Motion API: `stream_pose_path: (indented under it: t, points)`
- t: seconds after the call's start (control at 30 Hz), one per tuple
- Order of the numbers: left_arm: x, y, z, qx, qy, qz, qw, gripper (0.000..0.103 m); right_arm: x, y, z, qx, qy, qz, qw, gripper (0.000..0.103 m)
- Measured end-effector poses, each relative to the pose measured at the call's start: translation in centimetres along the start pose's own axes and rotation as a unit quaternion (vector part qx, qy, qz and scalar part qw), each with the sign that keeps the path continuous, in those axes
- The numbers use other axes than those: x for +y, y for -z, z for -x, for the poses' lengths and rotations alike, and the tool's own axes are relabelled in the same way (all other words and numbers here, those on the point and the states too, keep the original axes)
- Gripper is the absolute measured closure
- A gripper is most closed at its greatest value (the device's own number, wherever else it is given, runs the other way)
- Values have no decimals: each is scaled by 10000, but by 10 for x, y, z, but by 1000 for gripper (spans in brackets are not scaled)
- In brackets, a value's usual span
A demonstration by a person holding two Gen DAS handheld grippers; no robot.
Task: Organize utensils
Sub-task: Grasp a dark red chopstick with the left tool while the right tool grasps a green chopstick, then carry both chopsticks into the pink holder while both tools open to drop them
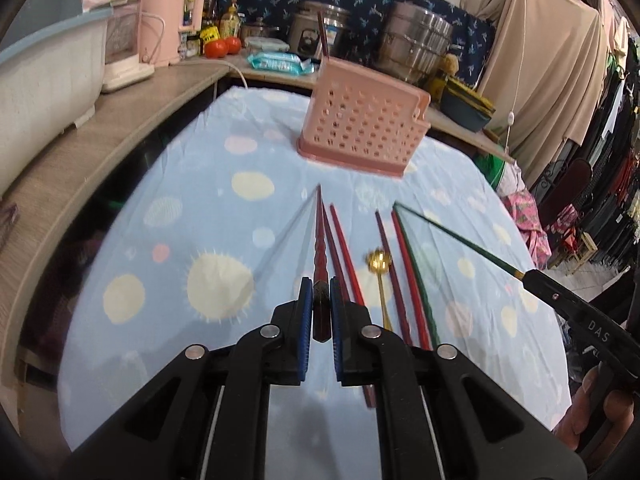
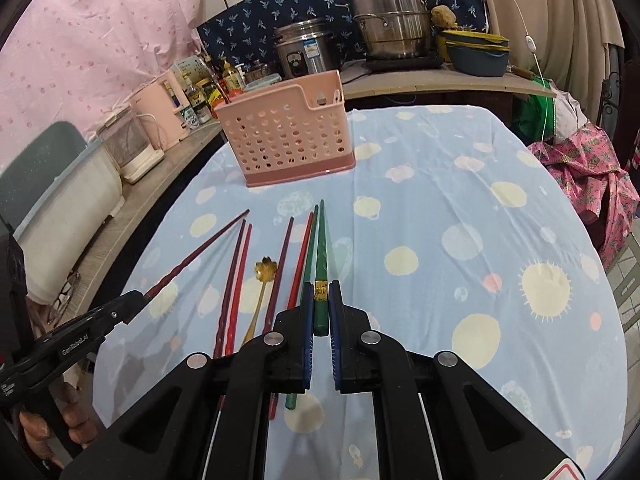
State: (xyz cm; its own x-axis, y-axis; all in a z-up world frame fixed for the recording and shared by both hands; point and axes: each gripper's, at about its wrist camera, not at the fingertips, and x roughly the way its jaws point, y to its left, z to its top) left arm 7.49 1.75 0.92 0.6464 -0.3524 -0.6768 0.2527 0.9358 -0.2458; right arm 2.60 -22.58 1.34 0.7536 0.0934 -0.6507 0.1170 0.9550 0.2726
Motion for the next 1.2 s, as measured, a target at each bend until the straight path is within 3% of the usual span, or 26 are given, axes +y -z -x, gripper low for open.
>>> stream_pose_path:
  t: [0.37,0.97,1.2]
  points:
    - [-7,-65,17,-755,13,-118,9971,95,-5,-62,21,-783,20,28,9969,96]
    - [-11,-162,7,-1556,-74,-202,9876,96,-5,-139,8,-1354,130,111,9906,96]
    - [-22,-201,20,-1946,85,-256,9805,96,2,-181,13,-1736,-40,133,9847,96]
